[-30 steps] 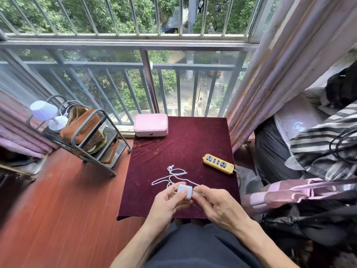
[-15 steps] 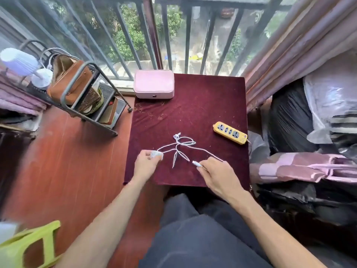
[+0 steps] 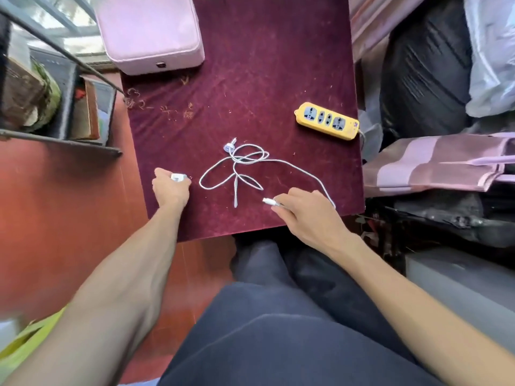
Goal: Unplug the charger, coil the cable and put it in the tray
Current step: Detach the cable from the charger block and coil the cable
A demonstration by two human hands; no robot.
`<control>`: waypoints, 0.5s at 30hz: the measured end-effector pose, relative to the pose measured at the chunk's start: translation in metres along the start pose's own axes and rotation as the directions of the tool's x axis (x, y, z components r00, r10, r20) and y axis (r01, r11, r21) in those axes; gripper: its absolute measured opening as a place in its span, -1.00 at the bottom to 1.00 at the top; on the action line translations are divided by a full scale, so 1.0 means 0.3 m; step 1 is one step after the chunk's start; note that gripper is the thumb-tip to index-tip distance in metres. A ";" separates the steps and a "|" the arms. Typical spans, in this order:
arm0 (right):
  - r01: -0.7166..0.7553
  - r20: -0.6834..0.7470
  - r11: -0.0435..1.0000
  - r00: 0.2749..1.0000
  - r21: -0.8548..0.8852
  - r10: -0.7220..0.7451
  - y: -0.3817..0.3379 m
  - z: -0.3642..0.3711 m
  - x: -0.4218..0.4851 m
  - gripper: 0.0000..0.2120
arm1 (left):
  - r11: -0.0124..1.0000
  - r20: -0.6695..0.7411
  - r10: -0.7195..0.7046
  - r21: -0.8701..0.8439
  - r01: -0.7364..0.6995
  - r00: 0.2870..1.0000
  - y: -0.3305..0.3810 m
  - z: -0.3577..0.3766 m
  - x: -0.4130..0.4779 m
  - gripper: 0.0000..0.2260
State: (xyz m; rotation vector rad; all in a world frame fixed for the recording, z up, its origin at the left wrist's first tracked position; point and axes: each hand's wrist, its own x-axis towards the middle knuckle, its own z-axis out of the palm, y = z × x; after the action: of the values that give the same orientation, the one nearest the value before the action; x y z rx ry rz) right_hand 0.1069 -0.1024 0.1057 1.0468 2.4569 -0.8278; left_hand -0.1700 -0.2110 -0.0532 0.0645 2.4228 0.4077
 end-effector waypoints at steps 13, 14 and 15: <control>0.197 -0.387 0.959 0.883 -0.204 -0.264 -0.078 -0.212 -0.184 -0.74 | 0.948 0.559 0.163 -0.316 0.027 0.813 0.268 -0.240 -0.533 -0.79; 0.205 -0.458 0.957 0.844 -0.208 -0.280 -0.096 -0.240 -0.215 -0.71 | 0.938 0.671 0.166 -0.334 0.095 0.723 0.300 -0.260 -0.616 -0.71; 0.207 -0.519 0.955 0.804 -0.214 -0.291 -0.112 -0.266 -0.246 -0.65 | 0.924 0.744 0.189 -0.356 0.141 0.641 0.322 -0.272 -0.693 -0.63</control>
State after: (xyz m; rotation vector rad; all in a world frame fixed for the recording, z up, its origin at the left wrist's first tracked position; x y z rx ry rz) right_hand 0.1249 -0.1105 0.2177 1.0228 3.1401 -0.4357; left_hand -0.0663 -0.1727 0.1635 0.0787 1.4487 0.6998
